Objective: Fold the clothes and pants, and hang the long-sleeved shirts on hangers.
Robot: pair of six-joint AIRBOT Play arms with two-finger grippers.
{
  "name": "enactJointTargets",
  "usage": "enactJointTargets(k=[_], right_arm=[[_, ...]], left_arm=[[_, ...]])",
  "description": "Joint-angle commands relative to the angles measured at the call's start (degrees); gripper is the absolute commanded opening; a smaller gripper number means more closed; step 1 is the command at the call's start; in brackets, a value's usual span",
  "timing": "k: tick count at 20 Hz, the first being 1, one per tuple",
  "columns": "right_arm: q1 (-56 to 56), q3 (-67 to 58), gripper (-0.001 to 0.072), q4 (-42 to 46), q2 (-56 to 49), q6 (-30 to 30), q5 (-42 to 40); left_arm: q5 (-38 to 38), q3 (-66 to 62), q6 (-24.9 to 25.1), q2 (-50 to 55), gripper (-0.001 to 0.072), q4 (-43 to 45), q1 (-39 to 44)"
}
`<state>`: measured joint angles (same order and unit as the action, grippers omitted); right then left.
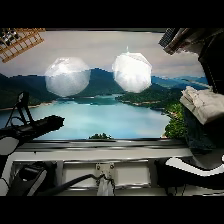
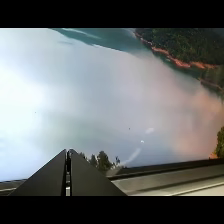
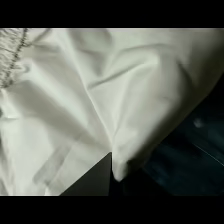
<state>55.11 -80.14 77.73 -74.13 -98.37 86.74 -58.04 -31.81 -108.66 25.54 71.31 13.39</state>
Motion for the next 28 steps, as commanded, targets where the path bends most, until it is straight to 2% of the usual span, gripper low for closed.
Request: enactJointTargets(k=[1,8,15,16,17,18,19,21,23,26,27,28], right_arm=[[3.10,5.75,0.0034,4.22,1.57,0.52,0.83],[2.93,6.10,0.0034,9.11,1.46,2.12,0.35],[2.93,13.20,0.0038,9.20,1.53,3.15,2.51],[2.93,14.12,0.0154,9.44,1.53,2.78,2.99],[2.93,15.15,0.0373,9.57,1.53,2.47,3.98],[2.93,15.78,0.0443,10.21,1.57,2.38,4.72],[2.93,15.85,0.0453,10.97,1.64,1.99,5.20],[2.93,14.97,0.0592,11.43,2.36,1.88,5.22],[2.91,11.78,0.0592,8.61,2.45,1.86,4.39],[1.20,3.87,0.0584,-2.47,2.40,2.03,0.50],[-0.92,1.16,0.0584,-7.76,2.40,3.78,-1.44],[-3.61,-0.79,0.0584,-13.25,2.40,5.95,-3.85]], left_arm=[[-0.02,0.02,0.02,0.00,0.0014,0.04,0.00],[0.02,0.02,1.14,0.02,0.0014,0.26,0.00],[0.02,0.02,1.11,0.00,0.0014,0.26,0.00],[0.02,0.02,1.11,0.00,0.0014,0.24,0.00],[0.02,0.02,1.09,0.00,0.0013,0.24,0.00],[0.02,0.02,1.11,0.00,0.0014,0.24,0.00],[0.02,0.02,1.11,0.00,0.0013,0.24,0.00],[0.02,0.02,1.11,0.00,0.0014,0.24,0.00],[0.02,0.02,1.09,0.00,0.0014,0.24,0.00],[0.02,0.02,1.14,0.00,0.0014,0.24,0.00],[0.15,0.00,2.32,0.02,0.0016,0.20,0.02],[0.76,-0.02,6.60,0.02,0.0025,-0.31,0.04]])
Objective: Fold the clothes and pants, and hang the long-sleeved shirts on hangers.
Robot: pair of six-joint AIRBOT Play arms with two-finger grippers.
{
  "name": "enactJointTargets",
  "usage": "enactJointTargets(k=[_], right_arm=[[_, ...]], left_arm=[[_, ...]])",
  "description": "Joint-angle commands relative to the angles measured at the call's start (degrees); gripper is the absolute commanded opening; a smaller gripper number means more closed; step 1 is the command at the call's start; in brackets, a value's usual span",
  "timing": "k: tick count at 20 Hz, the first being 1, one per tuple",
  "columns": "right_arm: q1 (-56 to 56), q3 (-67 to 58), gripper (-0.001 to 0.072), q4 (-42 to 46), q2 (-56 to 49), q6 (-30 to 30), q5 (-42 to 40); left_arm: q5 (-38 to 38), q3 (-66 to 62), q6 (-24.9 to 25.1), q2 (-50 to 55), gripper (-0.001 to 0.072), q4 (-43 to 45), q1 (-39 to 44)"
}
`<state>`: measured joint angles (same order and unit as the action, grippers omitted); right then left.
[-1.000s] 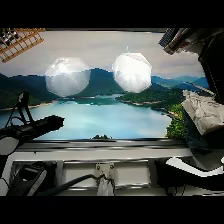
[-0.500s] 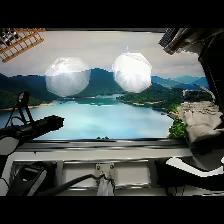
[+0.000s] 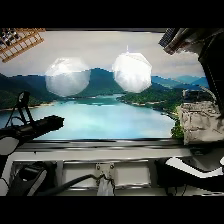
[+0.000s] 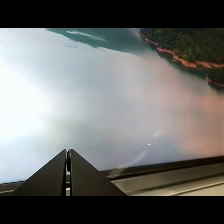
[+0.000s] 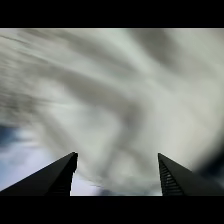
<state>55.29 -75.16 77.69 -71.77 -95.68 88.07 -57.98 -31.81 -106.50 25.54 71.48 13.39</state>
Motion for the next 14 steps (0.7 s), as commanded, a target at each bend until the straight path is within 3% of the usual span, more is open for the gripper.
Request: enactJointTargets(k=[1,3,5,7,10,14], right_arm=[[-8.04,-7.34,0.0585,-18.34,0.02,5.09,-6.91],[-18.80,-9.46,0.0585,-23.02,0.02,10.64,-8.46],[-30.86,-10.16,0.0585,-23.10,0.04,16.65,-8.33],[-41.64,-10.14,0.0566,-20.79,0.04,22.71,-8.61],[-54.97,-10.14,0.0566,-12.90,0.04,23.82,-9.64],[-63.47,-10.14,0.0568,-11.08,0.04,23.78,-9.86]], left_arm=[[1.86,-0.04,9.77,0.02,0.0164,-1.90,0.11],[3.80,-1.46,14.32,1.20,0.0185,-4.26,0.15],[2.43,-6.23,14.95,5.07,0.0185,-3.85,0.15],[0.70,-13.16,19.69,10.12,0.0185,-3.80,0.15],[-0.74,-23.56,24.92,16.81,0.0185,-3.02,0.13],[-0.28,-26.43,24.90,18.60,0.0184,-2.54,0.13]])
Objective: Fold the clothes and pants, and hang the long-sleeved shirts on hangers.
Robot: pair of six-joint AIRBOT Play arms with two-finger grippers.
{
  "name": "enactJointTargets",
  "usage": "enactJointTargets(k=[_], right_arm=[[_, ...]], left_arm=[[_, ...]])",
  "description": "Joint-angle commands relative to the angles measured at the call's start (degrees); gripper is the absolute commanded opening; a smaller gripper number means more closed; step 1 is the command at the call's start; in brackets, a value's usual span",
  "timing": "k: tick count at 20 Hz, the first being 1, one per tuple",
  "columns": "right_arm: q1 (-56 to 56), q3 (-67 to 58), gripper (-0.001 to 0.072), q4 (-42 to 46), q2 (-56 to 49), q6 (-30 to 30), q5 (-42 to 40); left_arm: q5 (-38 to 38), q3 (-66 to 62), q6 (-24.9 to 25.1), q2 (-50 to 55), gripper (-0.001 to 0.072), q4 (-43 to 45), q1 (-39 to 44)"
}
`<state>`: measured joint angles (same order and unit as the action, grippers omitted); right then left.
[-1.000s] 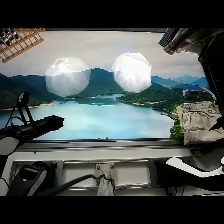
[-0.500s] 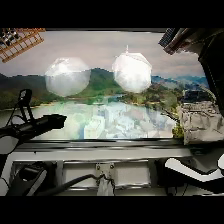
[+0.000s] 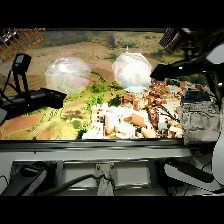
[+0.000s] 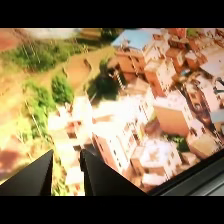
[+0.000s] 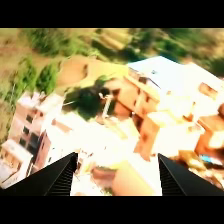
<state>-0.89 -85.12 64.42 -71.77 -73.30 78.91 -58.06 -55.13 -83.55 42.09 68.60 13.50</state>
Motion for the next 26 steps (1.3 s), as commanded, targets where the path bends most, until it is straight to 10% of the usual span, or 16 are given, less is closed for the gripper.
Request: enactJointTargets(k=[1,26], right_arm=[[-8.63,-0.17,0.0568,2.19,0.04,1.40,-0.70],[-11.65,-0.17,0.0568,1.84,0.04,1.40,-0.70]], left_arm=[[-0.20,-3.10,1.92,2.12,0.0184,0.35,0.02],[-0.20,-3.10,1.95,2.16,0.0185,0.35,0.02]])
